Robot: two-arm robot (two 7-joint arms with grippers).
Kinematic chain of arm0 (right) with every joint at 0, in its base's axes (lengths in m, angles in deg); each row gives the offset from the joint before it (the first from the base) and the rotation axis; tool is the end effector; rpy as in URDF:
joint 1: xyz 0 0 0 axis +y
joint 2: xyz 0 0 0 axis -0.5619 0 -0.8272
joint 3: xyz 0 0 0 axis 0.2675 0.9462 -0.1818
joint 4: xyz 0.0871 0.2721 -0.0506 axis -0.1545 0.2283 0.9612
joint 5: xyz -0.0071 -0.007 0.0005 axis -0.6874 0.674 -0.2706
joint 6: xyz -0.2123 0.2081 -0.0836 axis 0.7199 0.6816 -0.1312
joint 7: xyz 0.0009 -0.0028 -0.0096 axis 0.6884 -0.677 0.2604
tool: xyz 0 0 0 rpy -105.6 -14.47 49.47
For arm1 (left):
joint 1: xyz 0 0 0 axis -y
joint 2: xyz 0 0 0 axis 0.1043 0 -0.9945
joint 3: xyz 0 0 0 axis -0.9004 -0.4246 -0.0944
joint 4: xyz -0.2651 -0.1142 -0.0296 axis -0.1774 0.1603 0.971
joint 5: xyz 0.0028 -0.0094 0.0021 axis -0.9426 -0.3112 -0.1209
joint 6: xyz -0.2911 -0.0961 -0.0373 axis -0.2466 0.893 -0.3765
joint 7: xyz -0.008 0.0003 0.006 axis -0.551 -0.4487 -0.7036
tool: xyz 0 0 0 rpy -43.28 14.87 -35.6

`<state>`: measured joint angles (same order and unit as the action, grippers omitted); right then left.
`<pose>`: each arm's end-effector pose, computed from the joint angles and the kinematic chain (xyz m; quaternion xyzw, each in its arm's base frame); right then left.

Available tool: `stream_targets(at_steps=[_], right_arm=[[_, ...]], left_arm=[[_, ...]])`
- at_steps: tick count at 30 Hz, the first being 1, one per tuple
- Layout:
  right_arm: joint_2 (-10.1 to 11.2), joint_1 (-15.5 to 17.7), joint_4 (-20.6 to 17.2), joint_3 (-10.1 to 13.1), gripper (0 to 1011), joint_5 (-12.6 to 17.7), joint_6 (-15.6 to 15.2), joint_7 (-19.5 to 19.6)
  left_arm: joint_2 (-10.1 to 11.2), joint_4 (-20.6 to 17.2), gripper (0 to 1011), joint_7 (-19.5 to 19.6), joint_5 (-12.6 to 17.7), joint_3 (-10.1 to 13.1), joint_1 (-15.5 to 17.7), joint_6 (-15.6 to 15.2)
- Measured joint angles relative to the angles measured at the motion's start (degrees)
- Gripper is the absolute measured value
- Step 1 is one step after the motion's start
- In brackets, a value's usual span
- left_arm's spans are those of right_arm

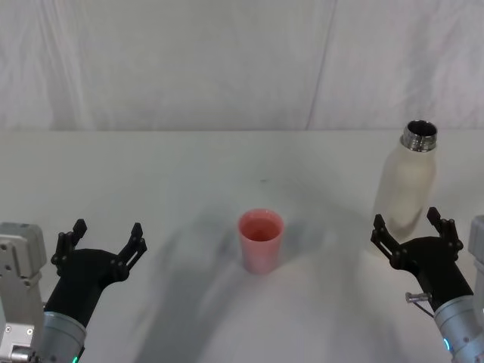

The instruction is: Grasp the thermos with one hand and pour water into the cup lid.

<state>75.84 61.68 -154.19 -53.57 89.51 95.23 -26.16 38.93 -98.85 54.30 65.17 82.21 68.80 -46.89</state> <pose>0.2949 0.0257 -0.3094 0.0266 -0.0191 -0.6282 0.7773 0.2530 0.0376 -0.2853 -0.0174 0.0065 0.6616 0.7496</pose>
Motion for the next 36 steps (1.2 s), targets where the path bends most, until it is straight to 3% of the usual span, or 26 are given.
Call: stream_targets(at_steps=[11,36], right_arm=[[-1.17,-1.79,2.58,1.16,1001,0.73,0.28,-1.80],[-1.07,-6.02,6.39,1.57,1001,1.15,0.92,-3.57]], left_arm=[[0.00,0.00,1001,0.00,0.00,0.00,0.00,-0.01],[0.00,0.00,1001,0.00,0.00,0.00,0.00,-0.01]])
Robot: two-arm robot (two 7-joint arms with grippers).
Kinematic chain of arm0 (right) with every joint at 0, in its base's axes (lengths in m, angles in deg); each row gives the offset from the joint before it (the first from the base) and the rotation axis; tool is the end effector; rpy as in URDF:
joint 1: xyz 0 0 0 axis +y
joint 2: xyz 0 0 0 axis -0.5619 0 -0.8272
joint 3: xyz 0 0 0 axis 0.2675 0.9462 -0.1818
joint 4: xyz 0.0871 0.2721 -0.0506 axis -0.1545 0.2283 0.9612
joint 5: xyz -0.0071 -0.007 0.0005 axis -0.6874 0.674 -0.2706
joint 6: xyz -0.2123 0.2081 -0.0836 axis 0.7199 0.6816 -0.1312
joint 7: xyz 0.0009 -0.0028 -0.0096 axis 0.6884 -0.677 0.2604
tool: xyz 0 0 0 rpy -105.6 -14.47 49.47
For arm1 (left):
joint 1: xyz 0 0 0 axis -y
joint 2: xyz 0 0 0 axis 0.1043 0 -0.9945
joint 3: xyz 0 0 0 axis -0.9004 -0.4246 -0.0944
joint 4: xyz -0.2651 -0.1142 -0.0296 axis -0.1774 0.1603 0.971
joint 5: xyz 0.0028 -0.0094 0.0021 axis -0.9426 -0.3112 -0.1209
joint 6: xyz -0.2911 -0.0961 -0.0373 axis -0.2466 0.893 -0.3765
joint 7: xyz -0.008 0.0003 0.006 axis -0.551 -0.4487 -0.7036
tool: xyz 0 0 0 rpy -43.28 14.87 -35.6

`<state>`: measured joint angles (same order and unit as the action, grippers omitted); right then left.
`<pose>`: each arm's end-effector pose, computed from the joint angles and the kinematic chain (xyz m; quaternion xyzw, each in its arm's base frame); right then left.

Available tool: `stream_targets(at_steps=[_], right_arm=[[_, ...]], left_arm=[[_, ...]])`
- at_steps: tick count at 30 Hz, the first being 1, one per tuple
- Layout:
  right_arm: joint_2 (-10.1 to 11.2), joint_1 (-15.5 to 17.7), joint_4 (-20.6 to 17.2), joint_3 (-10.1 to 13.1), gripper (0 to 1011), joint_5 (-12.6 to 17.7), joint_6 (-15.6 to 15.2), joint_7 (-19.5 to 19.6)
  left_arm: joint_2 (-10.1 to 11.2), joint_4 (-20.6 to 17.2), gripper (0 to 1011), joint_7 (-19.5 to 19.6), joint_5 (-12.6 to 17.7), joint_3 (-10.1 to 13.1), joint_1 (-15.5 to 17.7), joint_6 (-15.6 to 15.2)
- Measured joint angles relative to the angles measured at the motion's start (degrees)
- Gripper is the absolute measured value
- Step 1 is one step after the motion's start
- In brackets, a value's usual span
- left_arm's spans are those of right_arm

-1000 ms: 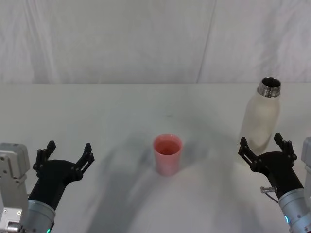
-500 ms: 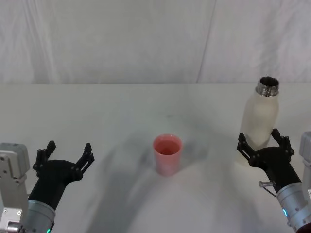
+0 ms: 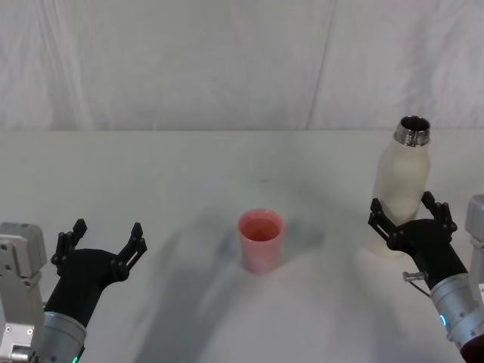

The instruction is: Grasp the thermos with one hand and pour water into the cup lid.

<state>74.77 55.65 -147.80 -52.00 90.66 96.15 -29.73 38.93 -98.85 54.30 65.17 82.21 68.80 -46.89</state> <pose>0.3268 0.0196 -0.3109 0.0382 -0.0172 -0.6182 0.7849 0.2530 0.0376 -0.2853 -0.0174 0.0065 0.6616 0.7496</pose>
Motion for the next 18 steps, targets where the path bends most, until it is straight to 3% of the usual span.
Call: stream_targets(at_steps=[18], right_arm=[[0.13,-2.56,2.67,0.46,1001,0.70,0.04,-0.42]], left_arm=[[0.00,0.00,1001,0.00,0.00,0.00,0.00,0.00]])
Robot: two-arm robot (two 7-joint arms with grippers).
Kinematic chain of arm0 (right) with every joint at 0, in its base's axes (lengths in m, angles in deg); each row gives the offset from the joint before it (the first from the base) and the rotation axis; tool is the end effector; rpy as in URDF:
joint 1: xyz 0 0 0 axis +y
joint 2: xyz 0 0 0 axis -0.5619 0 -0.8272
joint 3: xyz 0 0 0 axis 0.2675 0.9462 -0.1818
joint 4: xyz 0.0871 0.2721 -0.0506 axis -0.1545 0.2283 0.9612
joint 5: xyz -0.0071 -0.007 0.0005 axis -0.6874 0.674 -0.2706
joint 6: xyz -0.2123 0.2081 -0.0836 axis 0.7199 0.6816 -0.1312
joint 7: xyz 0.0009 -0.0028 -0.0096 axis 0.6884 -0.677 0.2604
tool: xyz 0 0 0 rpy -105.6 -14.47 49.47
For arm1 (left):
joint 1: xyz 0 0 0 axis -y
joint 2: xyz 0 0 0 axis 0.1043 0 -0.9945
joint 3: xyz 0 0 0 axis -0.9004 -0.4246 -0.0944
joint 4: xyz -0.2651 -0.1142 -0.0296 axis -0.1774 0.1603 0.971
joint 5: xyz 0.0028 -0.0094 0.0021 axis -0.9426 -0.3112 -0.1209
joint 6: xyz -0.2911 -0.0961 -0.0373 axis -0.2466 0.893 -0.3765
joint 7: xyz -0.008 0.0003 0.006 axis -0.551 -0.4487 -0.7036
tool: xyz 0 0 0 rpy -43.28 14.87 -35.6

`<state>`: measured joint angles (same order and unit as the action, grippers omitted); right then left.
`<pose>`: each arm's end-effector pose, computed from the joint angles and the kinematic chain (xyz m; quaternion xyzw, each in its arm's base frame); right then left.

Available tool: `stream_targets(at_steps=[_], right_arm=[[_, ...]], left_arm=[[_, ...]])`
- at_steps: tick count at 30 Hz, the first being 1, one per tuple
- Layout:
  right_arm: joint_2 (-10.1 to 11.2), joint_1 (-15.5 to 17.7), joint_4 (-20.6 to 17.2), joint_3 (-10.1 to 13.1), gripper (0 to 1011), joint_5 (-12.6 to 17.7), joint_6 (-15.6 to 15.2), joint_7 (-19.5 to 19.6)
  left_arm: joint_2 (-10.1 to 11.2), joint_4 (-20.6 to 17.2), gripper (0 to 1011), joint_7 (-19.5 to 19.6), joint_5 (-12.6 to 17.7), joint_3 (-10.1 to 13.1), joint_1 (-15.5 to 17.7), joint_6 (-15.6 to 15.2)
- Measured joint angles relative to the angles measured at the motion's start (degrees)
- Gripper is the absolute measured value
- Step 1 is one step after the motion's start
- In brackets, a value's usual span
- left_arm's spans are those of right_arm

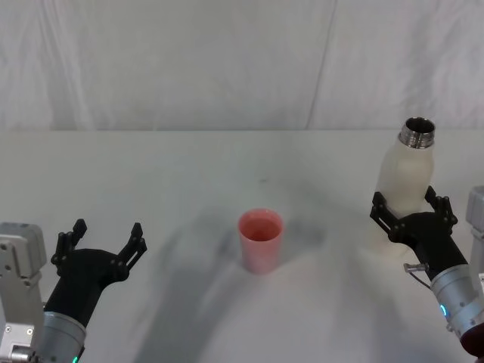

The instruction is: Grasp the thermos with one hand and pour water into the cup lid.

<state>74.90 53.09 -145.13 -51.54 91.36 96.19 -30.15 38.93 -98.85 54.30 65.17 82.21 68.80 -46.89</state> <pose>0.3401 0.0152 -0.3107 0.0394 -0.0154 -0.6200 0.7834 0.2530 0.0376 -0.2853 -0.0174 0.0065 0.6616 0.7496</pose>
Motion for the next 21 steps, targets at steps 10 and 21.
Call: stream_targets(at_steps=[10,21], right_arm=[[0.11,-1.34,1.49,-0.02,1001,0.12,0.10,-0.14],[0.31,-2.22,2.34,-0.24,1001,0.06,-0.05,-0.38]], left_arm=[[0.00,0.00,1001,0.00,0.00,0.00,0.00,0.00],[0.00,0.00,1001,0.00,0.00,0.00,0.00,0.00]])
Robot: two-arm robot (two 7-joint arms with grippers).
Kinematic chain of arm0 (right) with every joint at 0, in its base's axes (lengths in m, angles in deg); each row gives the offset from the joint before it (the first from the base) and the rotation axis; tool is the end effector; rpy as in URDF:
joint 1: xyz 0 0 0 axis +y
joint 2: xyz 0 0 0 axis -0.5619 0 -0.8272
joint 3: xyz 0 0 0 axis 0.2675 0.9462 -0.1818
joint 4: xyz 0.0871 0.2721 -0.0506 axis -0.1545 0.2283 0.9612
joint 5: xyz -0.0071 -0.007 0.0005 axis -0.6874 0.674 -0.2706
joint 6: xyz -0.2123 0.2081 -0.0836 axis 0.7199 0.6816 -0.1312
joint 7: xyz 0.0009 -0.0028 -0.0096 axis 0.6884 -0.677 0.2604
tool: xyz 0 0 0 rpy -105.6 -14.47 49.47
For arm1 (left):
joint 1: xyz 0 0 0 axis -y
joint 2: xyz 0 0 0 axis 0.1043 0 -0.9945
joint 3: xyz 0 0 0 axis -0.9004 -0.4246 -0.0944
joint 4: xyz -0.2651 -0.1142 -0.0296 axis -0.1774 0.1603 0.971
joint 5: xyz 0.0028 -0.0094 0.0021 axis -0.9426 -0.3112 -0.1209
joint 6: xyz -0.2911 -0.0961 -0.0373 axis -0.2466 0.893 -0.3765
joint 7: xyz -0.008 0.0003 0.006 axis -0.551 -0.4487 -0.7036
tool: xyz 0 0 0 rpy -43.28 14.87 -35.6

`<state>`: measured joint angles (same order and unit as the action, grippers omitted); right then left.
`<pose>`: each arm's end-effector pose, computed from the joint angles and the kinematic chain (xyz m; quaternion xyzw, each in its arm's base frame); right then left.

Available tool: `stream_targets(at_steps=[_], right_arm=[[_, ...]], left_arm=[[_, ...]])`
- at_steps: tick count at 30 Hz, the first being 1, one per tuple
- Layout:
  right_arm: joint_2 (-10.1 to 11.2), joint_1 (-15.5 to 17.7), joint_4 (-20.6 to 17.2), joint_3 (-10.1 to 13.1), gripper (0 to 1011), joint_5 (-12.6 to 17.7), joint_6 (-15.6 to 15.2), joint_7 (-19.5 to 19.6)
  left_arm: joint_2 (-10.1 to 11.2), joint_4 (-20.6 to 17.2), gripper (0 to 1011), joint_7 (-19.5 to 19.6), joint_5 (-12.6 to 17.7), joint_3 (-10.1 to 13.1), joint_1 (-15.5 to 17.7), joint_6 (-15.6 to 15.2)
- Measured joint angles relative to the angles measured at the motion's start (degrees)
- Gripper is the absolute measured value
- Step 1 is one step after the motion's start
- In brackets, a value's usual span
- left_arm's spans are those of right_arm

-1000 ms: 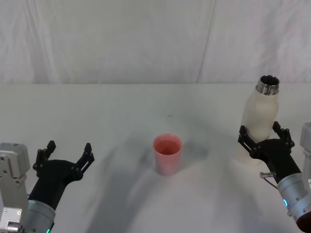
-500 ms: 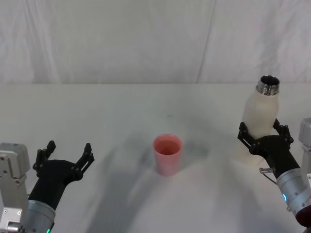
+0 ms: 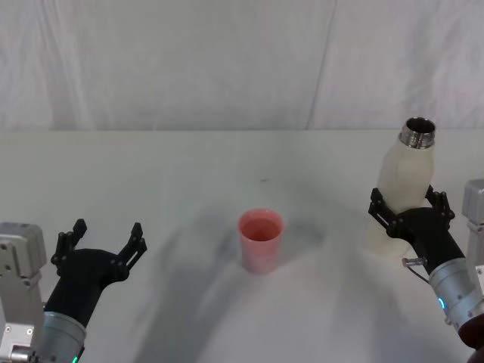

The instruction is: Grasp the thermos with one hand and pour water into the cup lid.

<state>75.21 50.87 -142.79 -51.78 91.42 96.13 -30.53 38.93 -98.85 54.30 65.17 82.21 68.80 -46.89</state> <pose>0.3512 0.0137 -0.3104 0.0348 -0.0171 -0.6171 0.7859 0.2530 0.0376 -0.2853 -0.0174 0.0065 0.6616 0.7496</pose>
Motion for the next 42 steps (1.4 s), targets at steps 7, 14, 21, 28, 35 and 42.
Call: stream_targets(at_steps=[7,14,21,28,35,42], right_arm=[[-0.01,0.05,-0.04,0.00,1001,-0.02,-0.03,0.00],[-0.03,0.12,-0.10,0.00,980,-0.06,-0.04,-0.01],[-0.05,0.15,-0.14,0.00,950,-0.10,-0.04,-0.01],[-0.04,0.18,-0.18,0.00,950,-0.10,-0.04,-0.01],[0.55,0.06,-1.25,-0.24,950,-0.14,-0.37,-0.52],[1.85,-0.59,-3.41,-0.53,950,-1.18,-0.59,-0.79]], left_arm=[[0.00,0.00,1001,0.00,0.00,0.00,0.00,0.00],[0.00,0.00,1001,0.00,0.00,0.00,0.00,0.00],[0.00,0.00,1001,0.00,0.00,0.00,0.00,0.00],[0.00,0.00,1001,0.00,0.00,0.00,0.00,0.00],[0.00,0.00,1001,0.00,0.00,0.00,0.00,0.00],[0.00,0.00,1001,0.00,0.00,0.00,0.00,0.00]])
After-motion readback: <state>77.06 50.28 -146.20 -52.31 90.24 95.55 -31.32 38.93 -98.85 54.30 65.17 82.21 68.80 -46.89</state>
